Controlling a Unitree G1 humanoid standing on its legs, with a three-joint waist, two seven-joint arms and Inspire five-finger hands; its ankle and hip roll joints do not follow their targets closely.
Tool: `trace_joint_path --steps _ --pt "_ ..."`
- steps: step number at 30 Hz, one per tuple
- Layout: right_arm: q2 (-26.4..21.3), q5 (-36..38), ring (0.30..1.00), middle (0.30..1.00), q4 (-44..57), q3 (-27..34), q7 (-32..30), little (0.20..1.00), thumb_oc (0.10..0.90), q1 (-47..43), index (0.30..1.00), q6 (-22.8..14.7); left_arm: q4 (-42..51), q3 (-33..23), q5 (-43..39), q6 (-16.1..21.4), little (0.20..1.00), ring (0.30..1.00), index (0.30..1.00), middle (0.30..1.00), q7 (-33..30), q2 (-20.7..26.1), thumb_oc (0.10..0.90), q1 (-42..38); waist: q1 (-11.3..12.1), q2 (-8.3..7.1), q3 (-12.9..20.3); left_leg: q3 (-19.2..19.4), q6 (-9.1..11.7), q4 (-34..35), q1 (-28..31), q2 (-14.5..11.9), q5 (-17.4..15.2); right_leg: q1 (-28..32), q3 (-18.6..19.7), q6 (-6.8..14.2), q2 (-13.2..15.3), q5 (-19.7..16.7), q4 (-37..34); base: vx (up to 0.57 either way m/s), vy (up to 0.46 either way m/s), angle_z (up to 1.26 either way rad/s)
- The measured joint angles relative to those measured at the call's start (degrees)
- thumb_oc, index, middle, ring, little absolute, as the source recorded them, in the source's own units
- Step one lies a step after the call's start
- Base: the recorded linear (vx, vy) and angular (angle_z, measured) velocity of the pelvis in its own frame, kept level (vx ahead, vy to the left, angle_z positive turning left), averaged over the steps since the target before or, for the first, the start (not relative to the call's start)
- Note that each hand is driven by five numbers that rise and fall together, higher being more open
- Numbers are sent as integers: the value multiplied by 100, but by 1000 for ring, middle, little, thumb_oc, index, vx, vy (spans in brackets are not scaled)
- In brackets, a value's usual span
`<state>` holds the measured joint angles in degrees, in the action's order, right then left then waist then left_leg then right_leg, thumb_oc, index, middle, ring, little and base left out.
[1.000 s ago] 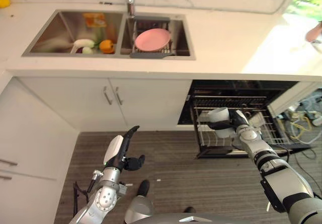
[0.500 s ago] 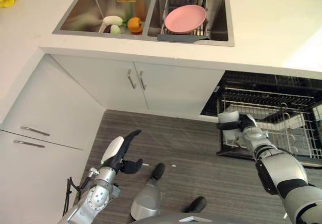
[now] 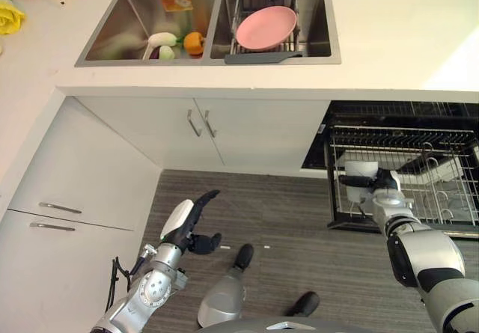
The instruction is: Place the dishes in the dishwasher.
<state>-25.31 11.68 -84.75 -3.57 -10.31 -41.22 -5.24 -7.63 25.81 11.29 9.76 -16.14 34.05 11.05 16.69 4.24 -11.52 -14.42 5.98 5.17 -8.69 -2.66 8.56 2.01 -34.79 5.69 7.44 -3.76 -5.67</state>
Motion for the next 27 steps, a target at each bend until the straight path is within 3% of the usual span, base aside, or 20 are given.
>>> trace_joint_path --steps 7,8,10,11,12,21,27 --pt "-3 207 302 302 -395 83 374 302 402 216 302 104 11 -7 -59 2 900 900 900 900 223 42 800 0 83 -174 45 -21 16 1 108 -19 -13 140 -42 33 -31 26 0 18 -12 3" --pt "-2 216 389 389 -478 256 408 389 460 194 389 171 31 -7 -62 2 900 900 900 900 289 78 800 18 107 -222 72 -28 16 1 110 -19 -13 146 -54 29 -31 28 0 10 -2 5" --pt "12 245 462 462 -504 248 373 462 508 177 462 312 46 -8 -77 2 900 900 900 900 325 124 800 91 132 -324 105 -36 13 1 137 -10 -11 176 -66 22 -24 27 -1 9 -9 4" --pt "49 244 556 556 -517 248 328 556 571 186 556 354 45 -8 -80 0 900 900 900 900 354 146 800 135 132 -371 106 -36 13 1 168 -3 -11 213 -67 21 -18 26 -1 0 0 0" --pt "68 244 900 900 -538 248 317 900 800 189 900 385 45 -8 -79 0 900 900 900 900 370 155 800 161 132 -401 122 -35 13 1 177 -1 -12 223 -64 22 -15 27 -1 0 0 0" --pt "75 233 900 900 -582 252 133 900 800 188 900 460 44 -13 -77 -24 900 900 900 900 429 162 800 188 114 -558 240 22 13 3 302 -13 -26 310 14 48 -13 34 0 7 1 -3" --pt "77 195 900 900 -549 238 130 900 800 156 900 483 -36 -13 -75 -35 900 900 900 900 431 157 800 190 -36 -591 346 171 -6 3 387 -50 -48 311 167 12 -17 0 -1 -6 11 -13"
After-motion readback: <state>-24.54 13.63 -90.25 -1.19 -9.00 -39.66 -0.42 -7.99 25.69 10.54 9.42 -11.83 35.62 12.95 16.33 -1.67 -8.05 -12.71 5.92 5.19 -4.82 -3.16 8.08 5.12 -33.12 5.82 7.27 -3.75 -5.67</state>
